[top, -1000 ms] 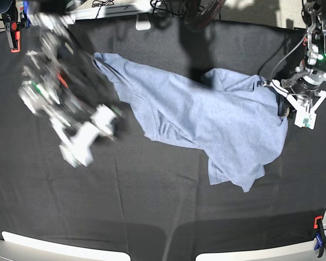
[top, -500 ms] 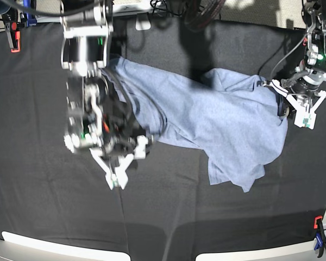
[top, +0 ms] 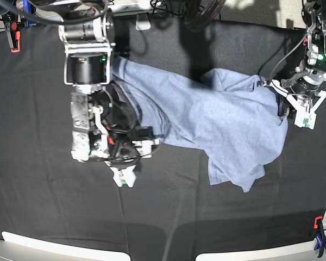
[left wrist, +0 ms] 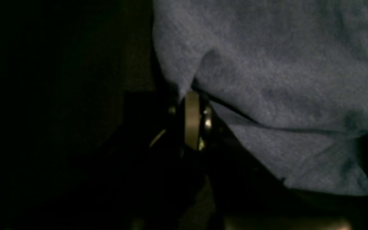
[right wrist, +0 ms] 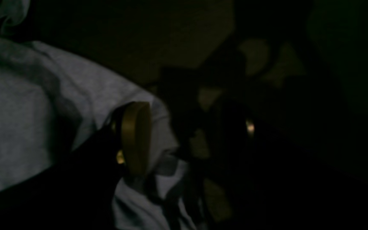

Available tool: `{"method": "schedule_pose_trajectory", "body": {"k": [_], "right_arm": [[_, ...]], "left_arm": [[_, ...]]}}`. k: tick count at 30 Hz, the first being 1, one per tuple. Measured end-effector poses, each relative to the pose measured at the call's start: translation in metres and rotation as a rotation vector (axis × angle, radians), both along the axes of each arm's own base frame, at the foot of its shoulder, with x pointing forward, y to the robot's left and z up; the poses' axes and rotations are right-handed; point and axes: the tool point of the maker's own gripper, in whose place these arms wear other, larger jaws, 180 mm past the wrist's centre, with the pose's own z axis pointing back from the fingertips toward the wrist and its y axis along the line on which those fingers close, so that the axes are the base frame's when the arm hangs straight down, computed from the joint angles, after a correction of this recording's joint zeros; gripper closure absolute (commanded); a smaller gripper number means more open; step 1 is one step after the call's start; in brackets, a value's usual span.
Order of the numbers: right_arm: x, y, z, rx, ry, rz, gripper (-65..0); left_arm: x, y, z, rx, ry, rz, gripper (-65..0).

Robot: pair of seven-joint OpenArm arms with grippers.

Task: Layout the t-shirt on the table in an organized manner, then fold the t-shirt properly
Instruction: 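Grasp the shirt hem with the right gripper and pull it toward the robot's base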

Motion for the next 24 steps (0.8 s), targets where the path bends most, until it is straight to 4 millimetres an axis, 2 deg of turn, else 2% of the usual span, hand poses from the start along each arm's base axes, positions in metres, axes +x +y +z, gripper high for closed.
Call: {"method": "schedule_pose_trajectory", "body": {"k": [3,7,14,16,17,18,22,24], "right_arm": [[-0.003,0.018,0.005,0.053,-0.008,0.05,-34.5],[-0.004,0.027,0.005,0.055,-0.006,0.064,-32.6],[-0.007,0.03,0.001,0.017,0.005,0.076,-18.4],[-0.007,0.032,0.002,0.017,0.006,0.078,-8.8],[-0.007,0.032,0.001,0.013,0.006,0.078,-2.6],[-0.007,0.03,0.0,-0.007,0.003,0.078,0.0],[0.005,0.013,0.0,-0.098,-0.072,0.09,0.0],[0.016,0.002,0.007,-0.129,-0.108,0.084,0.0]], "left_arm": [[0.0,0.0,0.0,0.0,0.0,0.0,0.0],[0.0,0.0,0.0,0.0,0.0,0.0,0.0],[0.0,0.0,0.0,0.0,0.0,0.0,0.0],[0.0,0.0,0.0,0.0,0.0,0.0,0.0],[0.0,0.0,0.0,0.0,0.0,0.0,0.0],[0.0,0.0,0.0,0.0,0.0,0.0,0.0],[-0.002,0.0,-0.001,0.002,0.005,0.0,0.0],[-0.004,0.003,-0.004,0.032,0.015,-0.002,0.0]]}}
